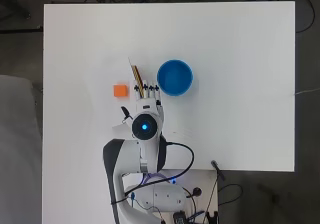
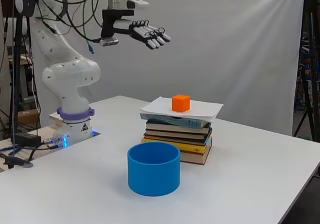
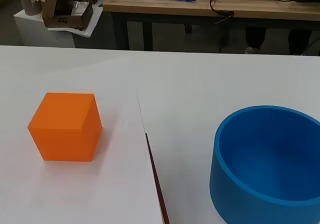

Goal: Teleoperate dual arm-hand system to pick and place objects

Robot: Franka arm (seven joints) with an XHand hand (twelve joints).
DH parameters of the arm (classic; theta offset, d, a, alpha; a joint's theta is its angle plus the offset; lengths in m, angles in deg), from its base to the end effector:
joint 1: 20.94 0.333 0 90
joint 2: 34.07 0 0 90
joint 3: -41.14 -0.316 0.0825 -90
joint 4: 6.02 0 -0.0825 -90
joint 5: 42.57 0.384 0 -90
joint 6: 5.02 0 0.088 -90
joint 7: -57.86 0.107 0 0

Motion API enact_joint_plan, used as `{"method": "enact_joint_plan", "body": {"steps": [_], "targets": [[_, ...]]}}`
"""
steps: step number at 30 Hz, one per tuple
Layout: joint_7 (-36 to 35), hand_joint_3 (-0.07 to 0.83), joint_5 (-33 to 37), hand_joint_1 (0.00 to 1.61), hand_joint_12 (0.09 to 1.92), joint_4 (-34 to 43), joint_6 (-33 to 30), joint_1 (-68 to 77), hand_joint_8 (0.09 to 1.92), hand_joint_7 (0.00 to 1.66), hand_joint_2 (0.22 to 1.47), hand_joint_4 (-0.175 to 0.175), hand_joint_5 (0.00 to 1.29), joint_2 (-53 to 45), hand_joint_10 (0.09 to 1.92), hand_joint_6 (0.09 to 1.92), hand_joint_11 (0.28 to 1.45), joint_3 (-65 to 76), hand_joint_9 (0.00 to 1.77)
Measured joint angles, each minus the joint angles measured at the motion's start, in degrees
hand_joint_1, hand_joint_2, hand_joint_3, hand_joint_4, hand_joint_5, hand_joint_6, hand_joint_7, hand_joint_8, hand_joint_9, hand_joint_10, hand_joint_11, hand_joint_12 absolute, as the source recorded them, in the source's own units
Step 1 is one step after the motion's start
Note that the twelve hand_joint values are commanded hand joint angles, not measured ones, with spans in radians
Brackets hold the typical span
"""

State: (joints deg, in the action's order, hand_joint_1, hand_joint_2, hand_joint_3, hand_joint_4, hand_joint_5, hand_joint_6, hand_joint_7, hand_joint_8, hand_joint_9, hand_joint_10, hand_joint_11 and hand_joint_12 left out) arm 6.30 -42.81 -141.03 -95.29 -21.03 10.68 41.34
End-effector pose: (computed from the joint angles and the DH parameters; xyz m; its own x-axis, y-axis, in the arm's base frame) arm 0.3085 -0.0023 0.5893 0.6248 0.7807 -0.0012 0.7807 -0.6248 0.0012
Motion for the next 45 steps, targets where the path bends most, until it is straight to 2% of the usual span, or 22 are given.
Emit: {"method": "enact_joint_plan", "body": {"steps": [5, 7, 9, 13, 18, 22, 26, 28, 31, 34, 40, 45], "targets": [[0.94, 0.007, -0.63, 0.09, 0.09, 0.48, 0.52, -0.15, 0.09, 0.33, 1.06, 0.104, 0.25, -0.80, 0.09, 0.09, 0.47, -0.32, 0.45], [0.28, 0.005, 0.52, 0.09, 0.09, 0.21, 0.42, -0.02, 0.09, 0.36, 1.06, 0.071, 0.24, -0.64, 0.09, 0.09, 0.48, -0.14, 0.49], [-1.04, 0.000, 4.58, 0.07, 0.09, -0.42, -0.33, 0.15, 0.09, 0.38, 1.06, 0.044, 0.22, -0.69, 0.09, 0.09, 0.48, 1.14, 0.52], [-1.80, -0.003, 14.74, 0.06, 0.09, -2.38, -3.27, 0.65, 0.09, 0.36, 1.05, 0.023, 0.20, -1.26, 0.09, 0.09, 0.48, 3.48, 0.51], [-3.66, -0.004, 18.88, 0.11, 0.09, -2.96, -5.82, 1.69, 0.09, 0.34, 1.04, 0.013, 0.21, -6.54, 0.09, 0.09, 0.48, 0.39, 0.50], [-3.46, -0.003, 19.06, 0.13, 0.09, -2.71, -7.80, 2.19, 0.09, 0.32, 1.04, 0.019, 0.21, -10.83, 0.09, 0.09, 0.46, -2.93, 0.45], [2.49, -0.007, 18.59, 0.04, 0.09, -3.03, -13.59, 2.09, 0.09, 0.24, 1.02, 0.073, 0.15, -15.17, 0.09, 0.09, 0.44, -6.35, 0.36], [5.95, -0.009, 18.12, 0.01, 0.09, -3.50, -17.51, 1.94, 0.09, 0.22, 1.01, 0.085, 0.14, -15.96, 0.09, 0.09, 0.45, -7.58, 0.34], [12.60, -0.007, 16.93, 0.00, 0.09, -4.03, -20.42, 1.65, 0.09, 0.21, 1.01, 0.083, 0.14, -17.53, 0.09, 0.09, 0.45, -9.03, 0.31], [15.78, -0.002, 16.71, 0.02, 0.09, -5.64, -22.93, 1.36, 0.09, 0.22, 1.01, 0.058, 0.16, -18.42, 0.09, 0.09, 0.46, -9.39, 0.31], [13.66, -0.008, 16.25, 0.13, 0.09, -12.68, -28.95, 0.76, 0.09, 0.30, 0.98, 0.055, 0.22, -17.53, 0.09, 0.09, 0.50, -8.02, 0.37], [9.99, 0.004, 16.38, 0.14, 0.09, -14.71, -29.10, 0.58, 0.09, 0.34, 0.99, 0.061, 0.24, -17.90, 0.09, 0.09, 0.51, -6.51, 0.42]]}}
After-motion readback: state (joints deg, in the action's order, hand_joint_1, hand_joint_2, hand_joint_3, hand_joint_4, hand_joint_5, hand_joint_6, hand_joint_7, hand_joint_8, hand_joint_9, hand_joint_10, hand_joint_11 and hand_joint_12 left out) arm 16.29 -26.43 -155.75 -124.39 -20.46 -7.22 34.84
